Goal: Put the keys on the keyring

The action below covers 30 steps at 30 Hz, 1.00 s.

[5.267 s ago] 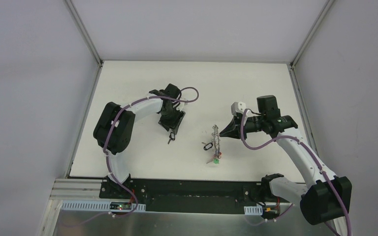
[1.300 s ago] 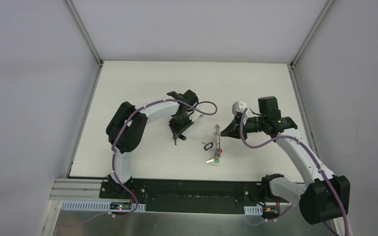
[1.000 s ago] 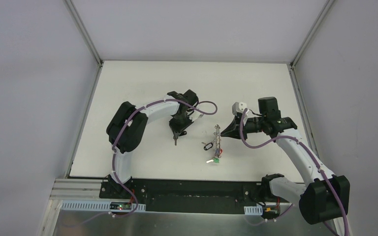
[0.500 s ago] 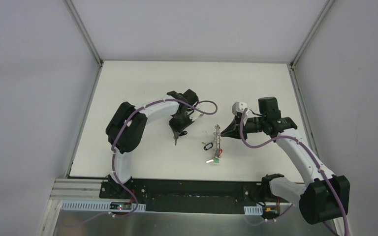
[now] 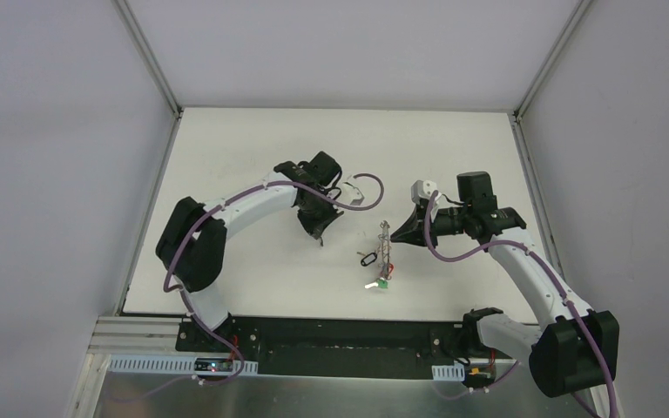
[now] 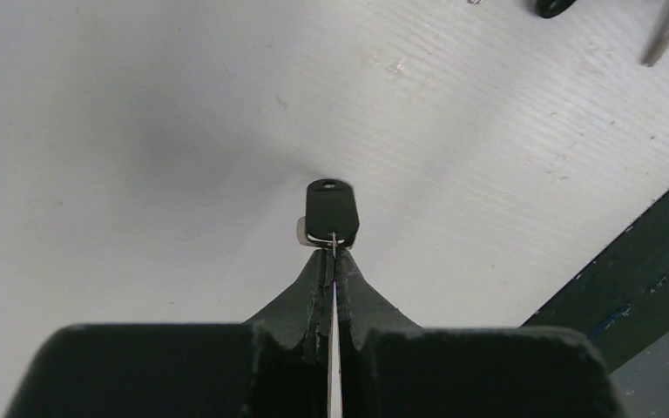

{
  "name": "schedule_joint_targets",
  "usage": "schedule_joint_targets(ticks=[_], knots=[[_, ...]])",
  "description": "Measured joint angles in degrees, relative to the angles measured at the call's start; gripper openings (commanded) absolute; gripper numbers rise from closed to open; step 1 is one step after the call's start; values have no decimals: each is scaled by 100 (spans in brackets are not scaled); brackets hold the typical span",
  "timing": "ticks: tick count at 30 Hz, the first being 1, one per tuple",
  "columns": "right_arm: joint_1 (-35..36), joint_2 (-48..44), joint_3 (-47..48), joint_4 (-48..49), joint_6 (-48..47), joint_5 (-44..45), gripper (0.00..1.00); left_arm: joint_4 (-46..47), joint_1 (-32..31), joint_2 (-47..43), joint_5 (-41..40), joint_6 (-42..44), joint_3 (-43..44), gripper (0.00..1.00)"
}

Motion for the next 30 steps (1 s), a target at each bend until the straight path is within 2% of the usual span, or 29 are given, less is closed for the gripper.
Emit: schedule_joint_targets(ticks=[9,18,24,30], knots=[[44,0,0,168,315,-107,0,72,0,-721,868,516,-76,0],[553,435,4,870,1305,-341,0,142,-4,-1797,1742,994,0,0],[793,890,131,1123,1746,-634,0,-59,-153,-1862,2184,1482,509,0],[1005,1196,372,1207,1895,-885,0,-540,-382,-1862,2448,2229,658,0]])
